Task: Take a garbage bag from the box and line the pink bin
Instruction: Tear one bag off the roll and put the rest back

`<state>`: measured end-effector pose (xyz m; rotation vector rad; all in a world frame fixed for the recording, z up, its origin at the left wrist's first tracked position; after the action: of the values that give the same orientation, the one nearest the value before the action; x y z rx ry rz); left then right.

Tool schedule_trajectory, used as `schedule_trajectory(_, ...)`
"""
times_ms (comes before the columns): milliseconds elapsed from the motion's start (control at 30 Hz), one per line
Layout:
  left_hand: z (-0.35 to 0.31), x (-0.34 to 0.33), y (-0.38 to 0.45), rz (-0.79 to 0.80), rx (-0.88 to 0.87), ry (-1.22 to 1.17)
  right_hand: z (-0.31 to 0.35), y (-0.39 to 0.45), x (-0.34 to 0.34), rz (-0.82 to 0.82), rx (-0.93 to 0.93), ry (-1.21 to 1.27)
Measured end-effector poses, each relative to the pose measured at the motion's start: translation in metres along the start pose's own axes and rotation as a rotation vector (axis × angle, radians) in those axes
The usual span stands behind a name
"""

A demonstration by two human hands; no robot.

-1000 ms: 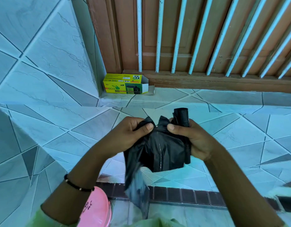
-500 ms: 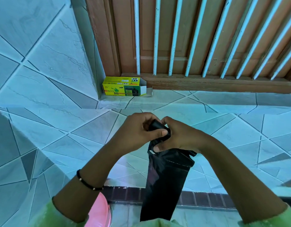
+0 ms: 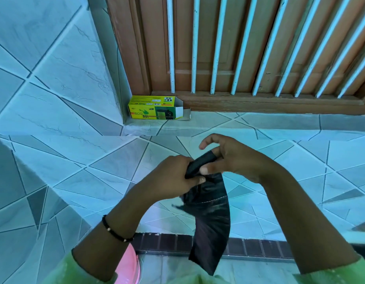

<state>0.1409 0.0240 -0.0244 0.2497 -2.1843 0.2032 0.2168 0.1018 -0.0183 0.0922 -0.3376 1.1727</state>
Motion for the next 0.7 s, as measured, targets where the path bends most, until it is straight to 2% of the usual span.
schedule_trajectory(67,0.011,0.006,-0.006,-0.021,0.079,-0.272,-0.014,-0.007,0.003,0.017,-0.013,0.152)
schedule_trajectory(167,0.024,0.009,-0.014,-0.009,0.186,-0.690,-0.034,-0.017,-0.016,0.090,0.004,0.158)
schedule_trajectory(233,0.031,0.004,-0.015,0.033,0.219,-0.836,-0.039,-0.019,-0.018,0.029,0.021,0.172)
schedule_trajectory(300,0.038,0.003,-0.017,0.028,0.229,-0.938,-0.035,-0.020,-0.013,-0.020,0.027,0.203)
schedule_trajectory(433,0.047,-0.002,-0.021,0.007,0.248,-1.076,-0.031,-0.021,-0.010,-0.007,0.016,0.222)
schedule_trajectory(567,0.053,-0.014,-0.025,0.055,0.299,-1.075,-0.034,-0.019,-0.011,-0.009,0.004,0.212)
schedule_trajectory(700,0.042,-0.021,-0.032,0.138,0.304,-1.205,-0.035,-0.017,-0.015,0.028,-0.003,0.208)
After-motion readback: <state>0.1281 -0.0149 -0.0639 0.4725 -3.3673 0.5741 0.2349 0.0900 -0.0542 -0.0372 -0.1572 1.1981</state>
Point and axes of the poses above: each hand's wrist, its own y-axis towards the middle knuckle, its own x-axis out of the back of the hand, z = x × y, the point moved 8 cm from there along y, towards the middle knuckle, and after that the axes turned 5 degrees about x, right-handed, at the moved point
